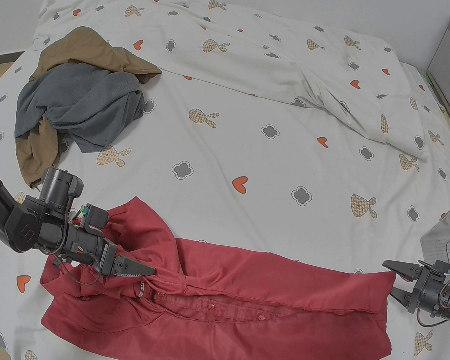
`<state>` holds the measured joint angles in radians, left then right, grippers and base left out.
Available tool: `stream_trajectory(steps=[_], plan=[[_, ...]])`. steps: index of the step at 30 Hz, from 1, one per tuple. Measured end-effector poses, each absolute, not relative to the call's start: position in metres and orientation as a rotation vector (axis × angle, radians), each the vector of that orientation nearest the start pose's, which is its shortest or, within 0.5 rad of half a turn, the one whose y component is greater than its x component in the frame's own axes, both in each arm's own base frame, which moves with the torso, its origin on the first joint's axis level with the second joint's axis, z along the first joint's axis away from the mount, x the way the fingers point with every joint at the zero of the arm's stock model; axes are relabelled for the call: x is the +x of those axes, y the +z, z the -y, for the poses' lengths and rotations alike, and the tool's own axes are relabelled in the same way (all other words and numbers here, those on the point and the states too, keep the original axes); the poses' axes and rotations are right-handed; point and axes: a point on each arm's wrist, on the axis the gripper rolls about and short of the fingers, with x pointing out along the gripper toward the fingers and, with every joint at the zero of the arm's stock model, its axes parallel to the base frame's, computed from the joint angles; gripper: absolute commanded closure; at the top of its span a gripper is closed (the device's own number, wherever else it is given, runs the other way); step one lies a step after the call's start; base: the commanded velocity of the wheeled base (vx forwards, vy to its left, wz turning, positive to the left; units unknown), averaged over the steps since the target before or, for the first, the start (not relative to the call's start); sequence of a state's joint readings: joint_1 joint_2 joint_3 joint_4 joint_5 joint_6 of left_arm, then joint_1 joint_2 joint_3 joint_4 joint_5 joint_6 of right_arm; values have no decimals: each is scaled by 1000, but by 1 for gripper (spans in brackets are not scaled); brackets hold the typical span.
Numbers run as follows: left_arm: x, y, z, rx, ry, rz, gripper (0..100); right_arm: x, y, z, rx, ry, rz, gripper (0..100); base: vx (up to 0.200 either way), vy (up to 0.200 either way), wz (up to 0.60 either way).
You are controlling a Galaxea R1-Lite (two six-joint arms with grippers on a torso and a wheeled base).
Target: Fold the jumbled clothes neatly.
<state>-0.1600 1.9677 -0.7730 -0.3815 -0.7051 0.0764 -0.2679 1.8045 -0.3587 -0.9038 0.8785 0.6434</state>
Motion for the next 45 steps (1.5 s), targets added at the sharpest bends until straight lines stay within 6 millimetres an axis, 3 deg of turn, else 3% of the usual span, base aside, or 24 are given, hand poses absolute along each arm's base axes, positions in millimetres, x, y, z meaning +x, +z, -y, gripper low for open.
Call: stream_trajectory(steps=[11,12,25,37,45], plan=[[311,71,65,-157,-845,-775,0,231,49,53,991,446,-723,0,0,0,0],[311,71,65,-157,-845,-775,0,230,48,52,994,445,-728,100,0,0,0],[311,71,65,-156,-844,-774,0,227,49,51,995,445,-728,100,0,0,0],[311,71,65,-157,-844,-774,0,220,54,74,1011,364,-659,100,0,0,0],[311,71,65,-157,-844,-775,0,214,51,74,1026,345,-671,100,0,0,0]])
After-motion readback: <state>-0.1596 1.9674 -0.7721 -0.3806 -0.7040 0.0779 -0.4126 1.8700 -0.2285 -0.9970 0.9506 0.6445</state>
